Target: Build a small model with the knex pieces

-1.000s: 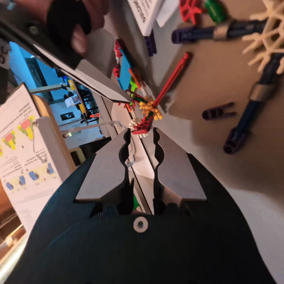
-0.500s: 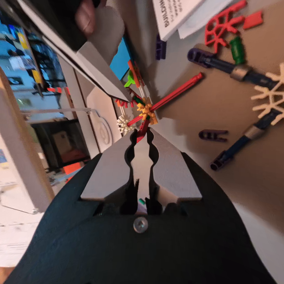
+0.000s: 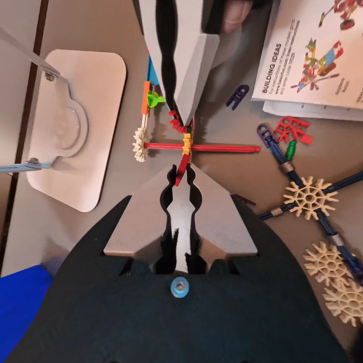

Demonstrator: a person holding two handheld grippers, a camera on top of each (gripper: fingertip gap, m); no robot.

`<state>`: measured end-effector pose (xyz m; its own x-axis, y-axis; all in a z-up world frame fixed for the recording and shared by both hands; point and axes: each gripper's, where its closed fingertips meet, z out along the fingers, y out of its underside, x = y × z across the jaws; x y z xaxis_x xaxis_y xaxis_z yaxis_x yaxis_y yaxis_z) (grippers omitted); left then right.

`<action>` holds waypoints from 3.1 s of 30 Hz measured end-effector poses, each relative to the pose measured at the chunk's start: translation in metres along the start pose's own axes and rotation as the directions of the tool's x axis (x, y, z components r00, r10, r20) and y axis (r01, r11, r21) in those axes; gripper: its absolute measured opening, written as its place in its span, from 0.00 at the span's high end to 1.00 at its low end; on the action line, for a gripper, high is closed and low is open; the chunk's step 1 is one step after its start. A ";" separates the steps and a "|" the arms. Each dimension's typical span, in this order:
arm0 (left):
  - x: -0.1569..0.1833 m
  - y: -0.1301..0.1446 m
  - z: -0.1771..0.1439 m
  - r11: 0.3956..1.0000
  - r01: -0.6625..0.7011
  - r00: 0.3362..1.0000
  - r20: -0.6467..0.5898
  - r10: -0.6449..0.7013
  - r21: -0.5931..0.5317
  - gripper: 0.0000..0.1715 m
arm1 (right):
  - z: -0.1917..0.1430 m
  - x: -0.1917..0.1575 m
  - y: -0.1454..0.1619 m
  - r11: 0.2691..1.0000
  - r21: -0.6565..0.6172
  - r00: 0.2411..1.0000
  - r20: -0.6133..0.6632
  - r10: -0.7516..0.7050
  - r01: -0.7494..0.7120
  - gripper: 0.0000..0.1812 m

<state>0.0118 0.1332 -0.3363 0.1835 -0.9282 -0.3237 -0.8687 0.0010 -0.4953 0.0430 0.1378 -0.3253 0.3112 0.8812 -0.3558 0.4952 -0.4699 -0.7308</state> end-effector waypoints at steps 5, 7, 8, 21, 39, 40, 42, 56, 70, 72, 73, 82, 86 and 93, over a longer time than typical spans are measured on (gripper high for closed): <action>-0.001 0.000 0.000 0.975 -0.223 0.970 0.100 0.221 0.010 0.96 | 0.000 0.000 0.000 1.000 0.001 1.000 0.001 -0.001 0.001 0.98; -0.001 -0.001 -0.001 0.898 -0.439 0.880 0.184 0.438 -0.041 0.96 | 0.000 0.000 0.000 1.000 -0.001 1.000 -0.001 -0.006 0.006 0.98; -0.003 -0.002 -0.001 0.793 -0.600 0.758 0.244 0.605 -0.100 0.96 | 0.000 0.001 0.000 1.000 0.000 1.000 -0.001 -0.008 0.008 0.98; -0.015 0.020 -0.010 0.998 -0.061 0.968 0.243 0.056 0.011 0.73 | 0.000 0.002 -0.001 1.000 0.006 1.000 -0.009 -0.011 0.011 0.98; -0.009 -0.008 -0.003 0.915 0.310 0.949 -0.018 -0.316 0.260 0.86 | 0.000 0.000 0.000 1.000 0.007 1.000 -0.003 -0.019 0.019 0.98; -0.008 -0.008 -0.003 0.921 0.289 0.955 -0.016 -0.295 0.260 0.86 | 0.000 0.000 -0.001 1.000 0.007 1.000 -0.003 -0.020 0.020 0.98; -0.008 -0.008 -0.003 0.931 0.253 0.965 -0.008 -0.260 0.264 0.86 | 0.000 0.000 0.000 1.000 0.007 1.000 -0.003 -0.022 0.022 0.98; -0.008 -0.009 -0.003 0.924 0.232 0.970 -0.007 -0.242 0.304 0.86 | 0.000 0.001 -0.001 0.999 0.015 0.999 -0.011 -0.044 0.044 0.97; -0.011 -0.012 0.001 0.923 0.213 0.967 0.065 -0.246 0.321 0.86 | -0.001 0.010 -0.004 0.998 0.039 0.996 -0.067 0.059 -0.056 0.98; -0.014 -0.011 0.003 0.923 0.222 0.963 0.080 -0.259 0.316 0.86 | -0.001 0.013 -0.007 0.992 0.069 0.990 -0.078 0.115 -0.109 0.98; -0.016 -0.012 0.003 0.922 0.218 0.962 0.089 -0.258 0.321 0.86 | -0.001 0.014 -0.008 0.988 0.084 0.988 -0.081 0.134 -0.127 0.98; -0.014 -0.015 0.001 0.929 0.167 0.976 0.076 -0.203 0.330 0.86 | -0.005 0.008 -0.004 0.982 -0.006 0.975 -0.123 -0.186 0.187 0.87; -0.008 -0.016 -0.001 0.942 0.106 0.989 0.062 -0.132 0.319 0.86 | -0.011 0.006 -0.002 0.890 -0.059 0.877 -0.153 -0.456 0.452 0.84; 0.005 -0.018 -0.005 0.945 0.018 1.000 0.016 -0.024 0.326 0.86 | -0.009 -0.007 0.007 0.712 -0.161 0.698 -0.138 -0.702 0.684 0.85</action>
<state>0.0266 0.1265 -0.3252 0.2119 -0.9219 -0.3243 -0.6676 0.1058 -0.7370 0.0513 0.1277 -0.3232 -0.0187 0.9384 0.3450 0.6958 0.2600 -0.6695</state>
